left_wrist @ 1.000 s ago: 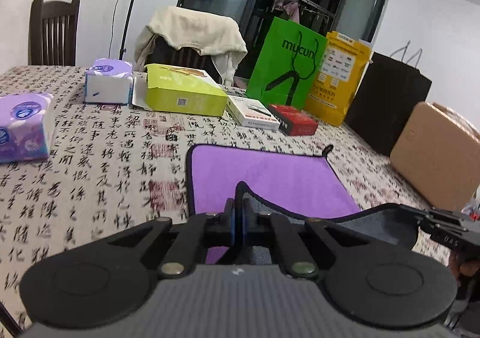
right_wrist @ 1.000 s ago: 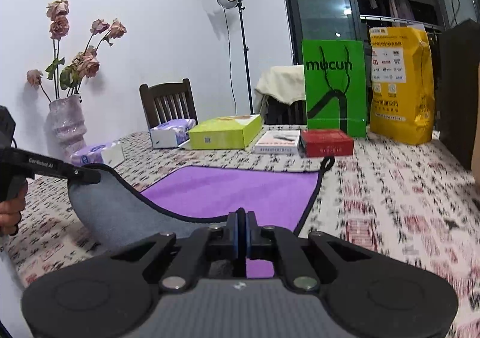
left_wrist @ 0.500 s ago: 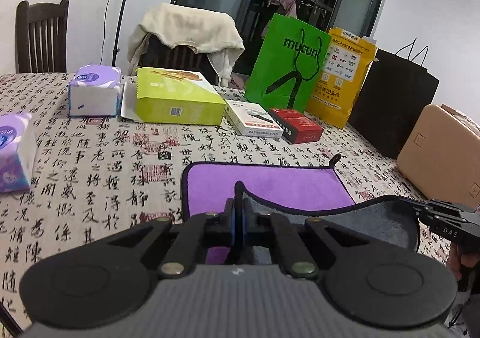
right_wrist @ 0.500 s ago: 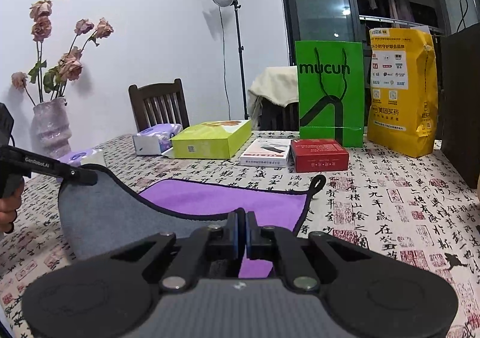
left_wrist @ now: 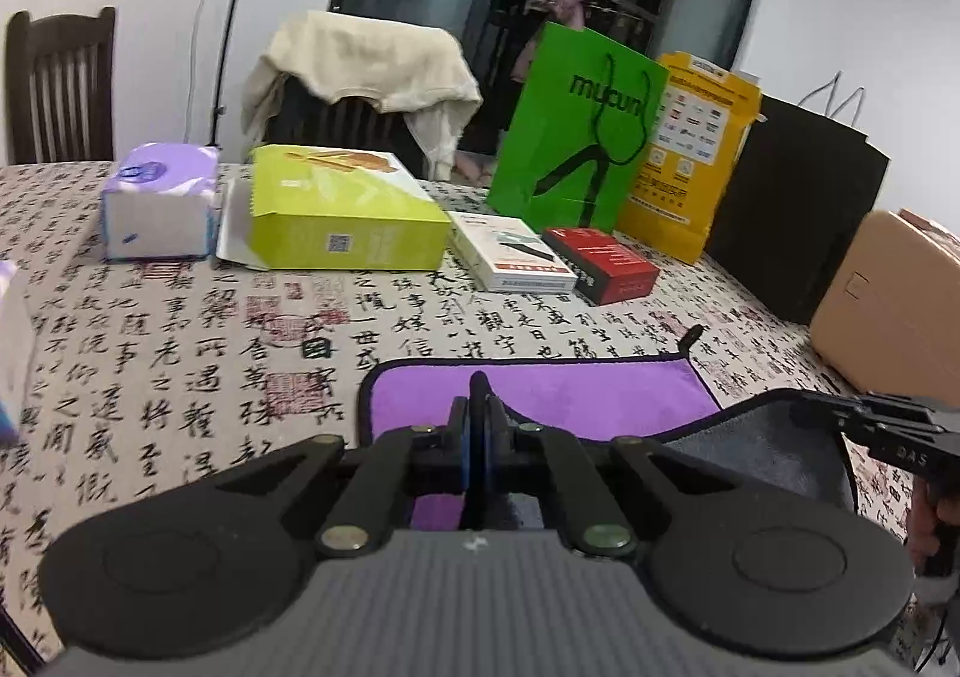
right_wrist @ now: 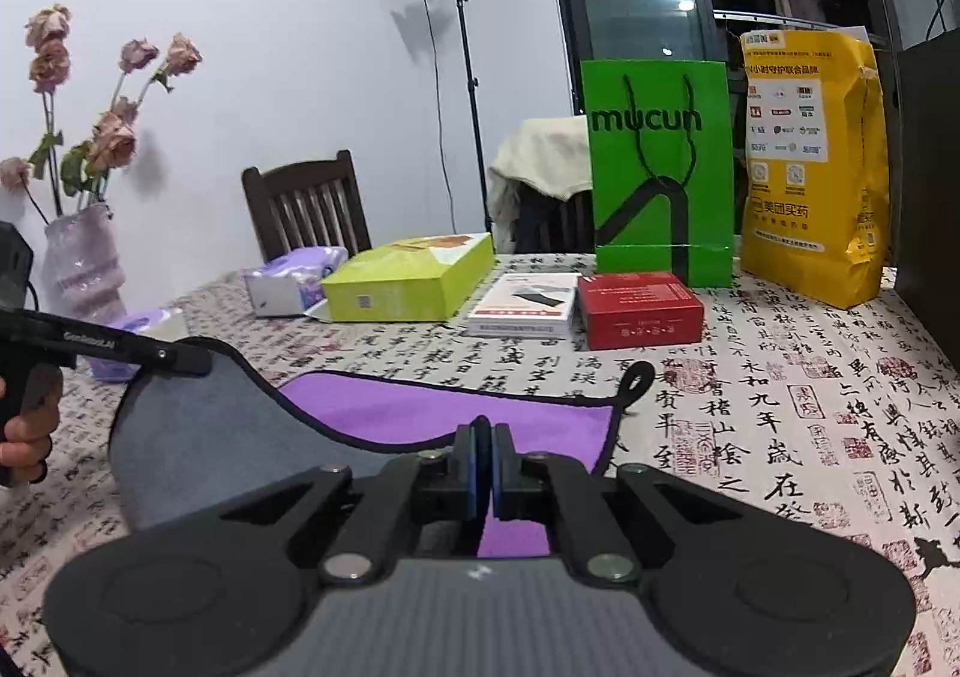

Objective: Fold towel

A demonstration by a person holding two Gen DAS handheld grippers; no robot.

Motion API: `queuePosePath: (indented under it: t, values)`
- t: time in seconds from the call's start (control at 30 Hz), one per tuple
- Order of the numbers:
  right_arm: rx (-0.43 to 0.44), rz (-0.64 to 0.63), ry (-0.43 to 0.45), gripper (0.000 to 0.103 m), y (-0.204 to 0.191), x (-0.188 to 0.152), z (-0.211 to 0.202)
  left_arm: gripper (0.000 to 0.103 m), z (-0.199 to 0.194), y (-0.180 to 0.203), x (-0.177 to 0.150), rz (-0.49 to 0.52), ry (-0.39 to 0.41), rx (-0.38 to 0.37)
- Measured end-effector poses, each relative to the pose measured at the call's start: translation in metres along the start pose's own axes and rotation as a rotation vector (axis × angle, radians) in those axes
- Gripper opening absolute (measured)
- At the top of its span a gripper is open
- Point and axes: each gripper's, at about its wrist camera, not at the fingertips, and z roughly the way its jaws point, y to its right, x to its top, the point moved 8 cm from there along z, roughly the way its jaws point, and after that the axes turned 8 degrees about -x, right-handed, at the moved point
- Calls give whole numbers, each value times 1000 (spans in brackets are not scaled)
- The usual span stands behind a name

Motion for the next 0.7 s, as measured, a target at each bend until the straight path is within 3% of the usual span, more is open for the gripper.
queuePosePath:
  t: [0.7]
  values:
    - [6, 29, -52, 5, 37, 17, 69, 5, 52, -44, 20, -67, -47, 62]
